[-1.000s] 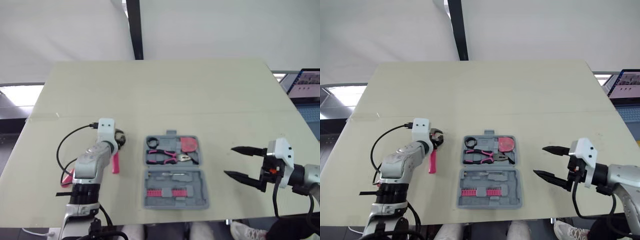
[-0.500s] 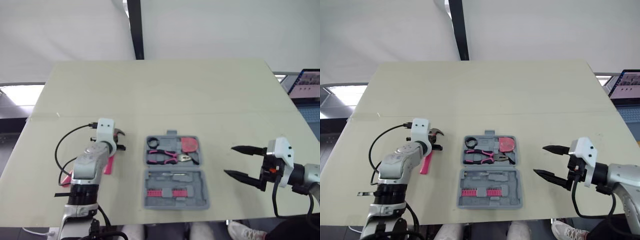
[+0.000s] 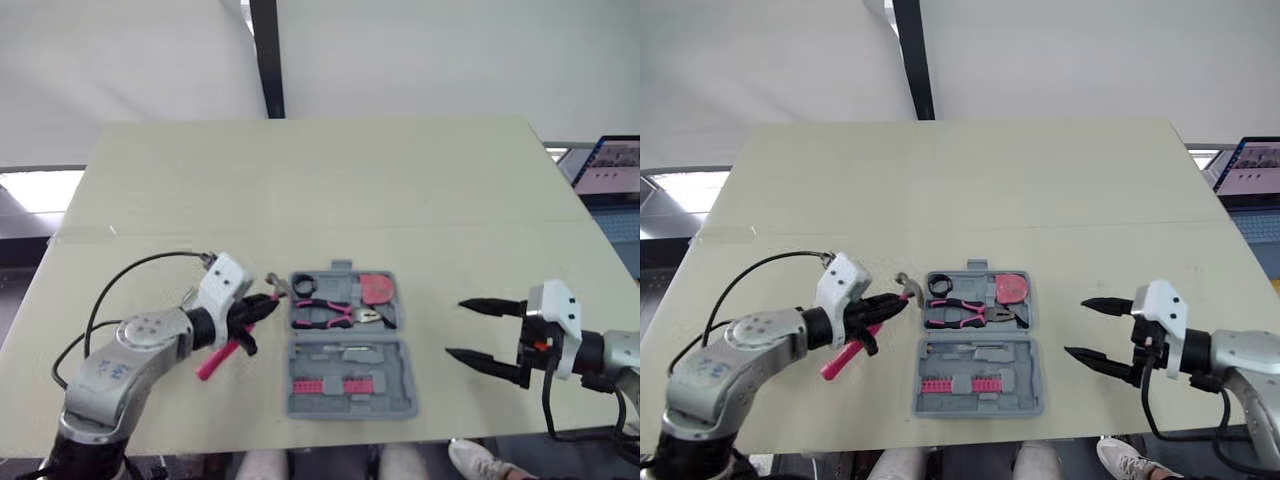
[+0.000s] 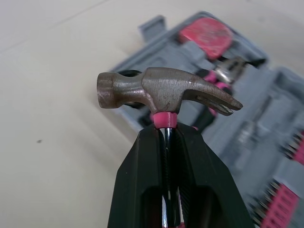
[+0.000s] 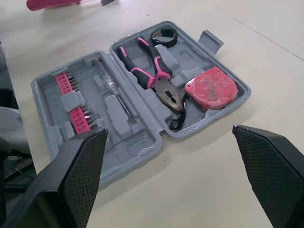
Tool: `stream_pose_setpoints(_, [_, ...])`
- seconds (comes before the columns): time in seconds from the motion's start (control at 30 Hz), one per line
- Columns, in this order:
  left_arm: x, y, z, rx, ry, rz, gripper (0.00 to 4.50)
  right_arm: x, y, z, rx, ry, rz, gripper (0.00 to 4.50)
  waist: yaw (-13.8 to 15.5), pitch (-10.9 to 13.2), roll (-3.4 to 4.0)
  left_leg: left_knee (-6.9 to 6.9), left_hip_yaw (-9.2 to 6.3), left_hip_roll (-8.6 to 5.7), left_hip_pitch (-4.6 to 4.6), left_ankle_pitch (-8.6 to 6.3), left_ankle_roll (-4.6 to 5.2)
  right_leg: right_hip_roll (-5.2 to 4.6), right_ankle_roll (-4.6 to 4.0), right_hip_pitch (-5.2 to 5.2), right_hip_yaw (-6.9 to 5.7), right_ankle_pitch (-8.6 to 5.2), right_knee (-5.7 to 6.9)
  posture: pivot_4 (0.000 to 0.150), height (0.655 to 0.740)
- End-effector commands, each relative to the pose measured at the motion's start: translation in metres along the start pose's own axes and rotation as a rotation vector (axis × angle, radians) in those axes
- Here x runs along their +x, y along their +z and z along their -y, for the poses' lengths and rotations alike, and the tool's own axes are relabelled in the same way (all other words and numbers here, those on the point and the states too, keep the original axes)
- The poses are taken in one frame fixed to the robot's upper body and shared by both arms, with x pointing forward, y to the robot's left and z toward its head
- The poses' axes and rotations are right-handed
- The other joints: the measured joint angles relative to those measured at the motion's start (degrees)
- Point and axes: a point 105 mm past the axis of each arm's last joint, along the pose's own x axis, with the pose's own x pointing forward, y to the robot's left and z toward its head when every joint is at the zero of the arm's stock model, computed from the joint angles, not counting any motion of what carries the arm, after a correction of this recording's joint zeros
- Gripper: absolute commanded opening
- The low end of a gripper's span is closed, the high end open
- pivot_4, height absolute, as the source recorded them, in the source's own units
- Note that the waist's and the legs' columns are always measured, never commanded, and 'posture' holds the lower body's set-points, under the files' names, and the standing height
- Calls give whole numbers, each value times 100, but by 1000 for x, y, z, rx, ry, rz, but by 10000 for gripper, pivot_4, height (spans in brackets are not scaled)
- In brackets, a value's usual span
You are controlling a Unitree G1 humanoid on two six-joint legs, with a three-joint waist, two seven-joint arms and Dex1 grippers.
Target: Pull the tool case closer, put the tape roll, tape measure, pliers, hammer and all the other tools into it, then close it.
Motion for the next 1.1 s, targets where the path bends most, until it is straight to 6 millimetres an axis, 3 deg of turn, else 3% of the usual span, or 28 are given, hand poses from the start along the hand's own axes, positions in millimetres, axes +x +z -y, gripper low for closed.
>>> stream_pose_setpoints(0.03, [-5, 12, 25, 79, -135, 29, 440, 1, 10, -5, -53, 34, 23, 45000, 2, 1, 0, 0, 0, 0, 0, 0, 0, 0, 0, 0, 0, 0, 0, 1500, 7400])
stream_pose_setpoints(0.2, [-2, 9, 44, 173, -253, -47, 440, 1, 5, -6, -49, 39, 6, 45000, 8, 3, 2, 0, 1, -1, 0, 0, 0, 0, 0, 0, 0, 0, -2, 1500, 7400])
stream_pose_setpoints(0.43, [20, 2, 64, 220, -320, -99, 440, -1, 2, -7, -43, 40, -6, 45000, 2, 3, 3, -1, 0, 0, 0, 0, 0, 1, 0, 1, 0, 0, -2, 1500, 7400])
stream_pose_setpoints(0.73, [55, 16, 75, 224, -292, -80, 440, -7, 0, -10, -33, 39, -30, 45000, 66, 5, 0, 4, 1, -2, -2, 0, 1, 1, 0, 2, 0, 0, -1, 1500, 7400])
stream_pose_setpoints(1.1, [61, 4, 103, 280, -337, -144, 440, -12, 1, -9, -25, 63, -64, 45000, 117, 5, 0, 5, 1, -2, -2, 0, 1, 0, 0, 4, 1, 0, -3, 1500, 7400])
